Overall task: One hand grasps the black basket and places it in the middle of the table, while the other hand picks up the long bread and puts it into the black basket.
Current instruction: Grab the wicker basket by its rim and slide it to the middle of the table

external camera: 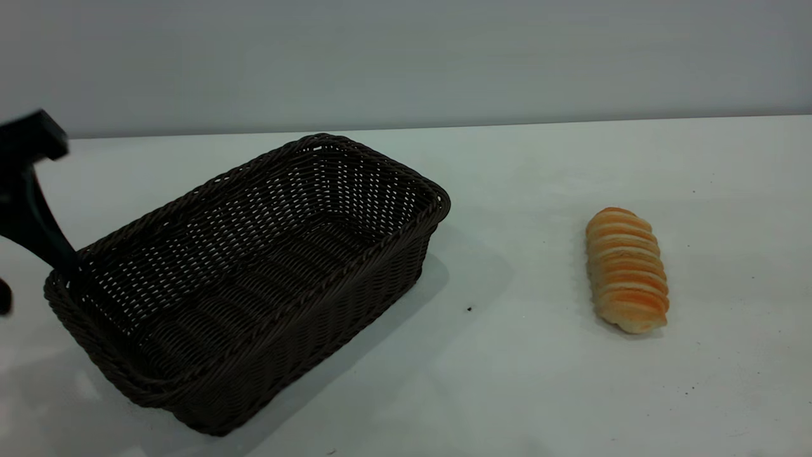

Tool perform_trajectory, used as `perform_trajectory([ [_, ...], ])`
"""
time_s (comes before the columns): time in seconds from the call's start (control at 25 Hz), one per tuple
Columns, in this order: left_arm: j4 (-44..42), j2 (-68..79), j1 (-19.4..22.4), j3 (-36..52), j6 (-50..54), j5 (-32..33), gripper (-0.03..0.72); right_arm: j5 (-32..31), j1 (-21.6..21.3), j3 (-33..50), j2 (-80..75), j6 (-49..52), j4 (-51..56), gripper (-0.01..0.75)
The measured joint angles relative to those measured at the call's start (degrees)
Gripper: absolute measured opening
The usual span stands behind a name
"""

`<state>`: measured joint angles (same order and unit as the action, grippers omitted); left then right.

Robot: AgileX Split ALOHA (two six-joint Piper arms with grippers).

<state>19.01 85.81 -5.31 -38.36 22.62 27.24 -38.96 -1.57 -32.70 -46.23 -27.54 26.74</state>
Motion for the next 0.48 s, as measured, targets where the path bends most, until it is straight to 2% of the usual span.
perform_trajectory([
  [0.24,2.38,4.75,0.00,0.00,8.91,-4.75,0.513,0.00,0.00,0.00,0.00,-0.17,0.00,0.504],
  [0.48,2.90,8.08,0.00,-0.06,10.67,-7.21,0.513,0.22,0.00,0.00,0.00,-0.17,-0.07,0.504],
])
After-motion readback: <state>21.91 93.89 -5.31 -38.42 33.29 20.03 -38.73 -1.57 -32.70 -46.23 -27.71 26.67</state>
